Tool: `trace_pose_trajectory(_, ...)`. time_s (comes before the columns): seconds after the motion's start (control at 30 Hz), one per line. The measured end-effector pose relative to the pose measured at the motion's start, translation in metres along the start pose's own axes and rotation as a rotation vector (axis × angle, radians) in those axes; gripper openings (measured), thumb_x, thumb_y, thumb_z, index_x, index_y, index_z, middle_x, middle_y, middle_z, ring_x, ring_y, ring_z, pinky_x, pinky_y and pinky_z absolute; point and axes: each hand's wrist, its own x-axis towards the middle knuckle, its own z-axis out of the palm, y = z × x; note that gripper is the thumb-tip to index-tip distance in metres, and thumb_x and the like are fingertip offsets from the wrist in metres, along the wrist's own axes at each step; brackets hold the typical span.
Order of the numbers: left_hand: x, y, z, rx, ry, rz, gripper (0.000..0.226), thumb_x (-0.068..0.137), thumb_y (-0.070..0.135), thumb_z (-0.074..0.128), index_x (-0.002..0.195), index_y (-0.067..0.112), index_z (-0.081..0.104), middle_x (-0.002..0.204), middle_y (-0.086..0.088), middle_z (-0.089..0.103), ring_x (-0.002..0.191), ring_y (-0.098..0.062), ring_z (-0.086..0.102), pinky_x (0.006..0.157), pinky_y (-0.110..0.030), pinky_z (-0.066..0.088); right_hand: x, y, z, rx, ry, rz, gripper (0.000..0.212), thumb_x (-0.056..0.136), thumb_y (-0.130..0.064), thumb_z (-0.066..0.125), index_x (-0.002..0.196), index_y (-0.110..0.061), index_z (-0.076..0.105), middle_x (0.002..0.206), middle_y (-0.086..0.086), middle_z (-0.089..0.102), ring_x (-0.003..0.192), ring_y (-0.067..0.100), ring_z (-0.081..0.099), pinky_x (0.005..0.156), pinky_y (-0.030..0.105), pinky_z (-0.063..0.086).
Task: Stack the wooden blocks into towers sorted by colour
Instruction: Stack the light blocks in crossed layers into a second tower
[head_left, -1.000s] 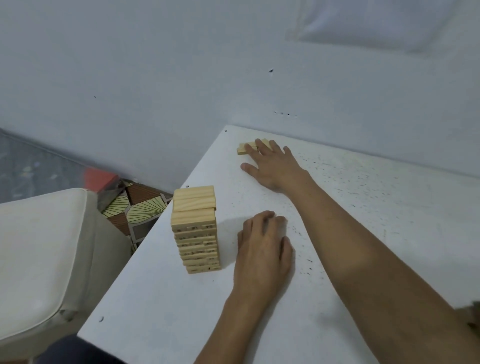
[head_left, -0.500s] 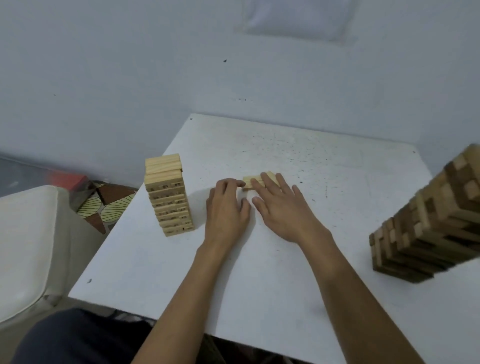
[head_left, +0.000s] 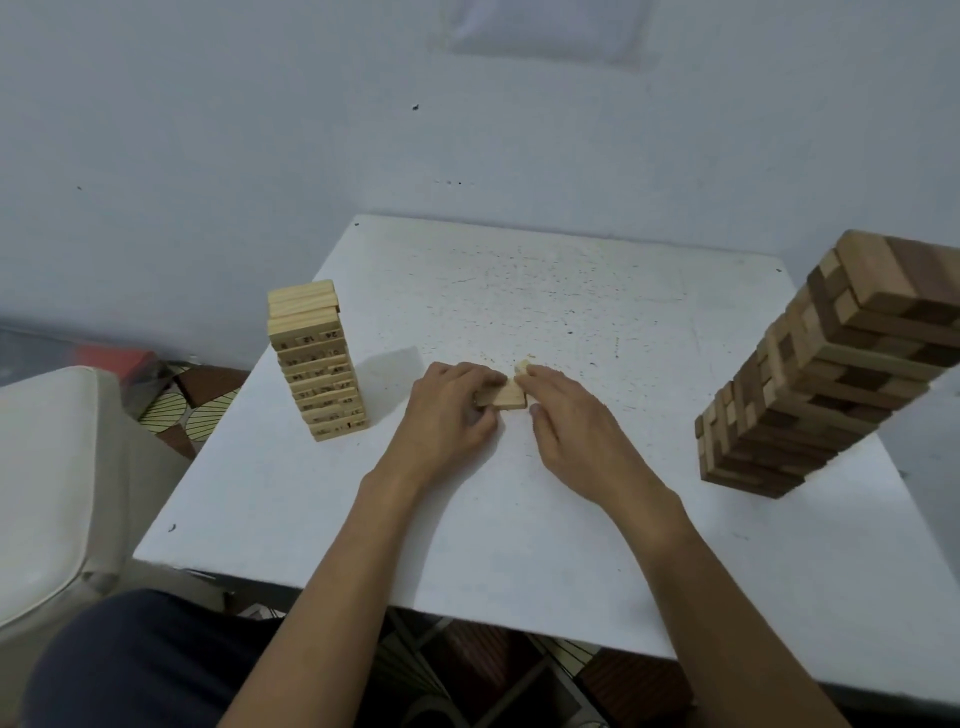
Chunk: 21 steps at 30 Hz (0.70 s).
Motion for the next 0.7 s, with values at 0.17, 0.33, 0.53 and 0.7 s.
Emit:
trace_pose_trajectory(0.17,-0.001,0.003,-0.008,-0.043,-0.122,0.015,0.036,0.083,0.017,0.054,0.115,0.031,0.064,0.106,0.021,0.063,0.100,-0.005,0.049,0.086,-0.021,0.041,0.005,0.007,0.001,-0.052,0.118,0.040,0.030,0.093,0.004,0.050,0.120,-0.001,0.064,0.117,0.012,0.064,0.100,0.033,0.055,0.083,0.037,0.049)
trace_pose_trajectory(0.33,0.002,0.005,-0.011,-0.080,-0.168,0.032,0.035,0.085,0.011,0.057,0.117,0.022,0.066,0.118,0.010,0.062,0.102,-0.008,0.053,0.087,-0.016,0.039,0.012,0.004,-0.003,-0.007,0.111,0.017,0.026,0.092,0.004,0.047,0.106,-0.002,0.069,0.106,0.009,0.071,0.088,0.030,0.053,0.083,0.036,0.043)
trace_pose_trajectory(0.53,0.002,0.006,-0.011,-0.117,-0.177,0.020,0.042,0.083,0.018,0.060,0.124,0.019,0.062,0.127,0.004,0.057,0.099,-0.008,0.056,0.092,-0.028,0.047,0.009,-0.004,-0.010,0.110,0.067,0.021,0.021,0.093,-0.014,0.059,0.109,-0.005,0.069,0.111,0.005,0.070,0.097,0.022,0.055,0.090,0.026,0.040)
trace_pose_trajectory(0.7,0.002,0.010,-0.012,-0.037,-0.242,-0.027,0.056,0.078,0.034,0.052,0.132,0.021,0.058,0.141,0.002,0.051,0.121,-0.017,0.053,0.102,-0.029,0.040,0.004,0.000,-0.011,0.088,0.020,0.019,0.041,0.088,-0.019,0.062,0.128,-0.014,0.059,0.123,-0.002,0.058,0.107,0.018,0.048,0.089,0.021,0.036)
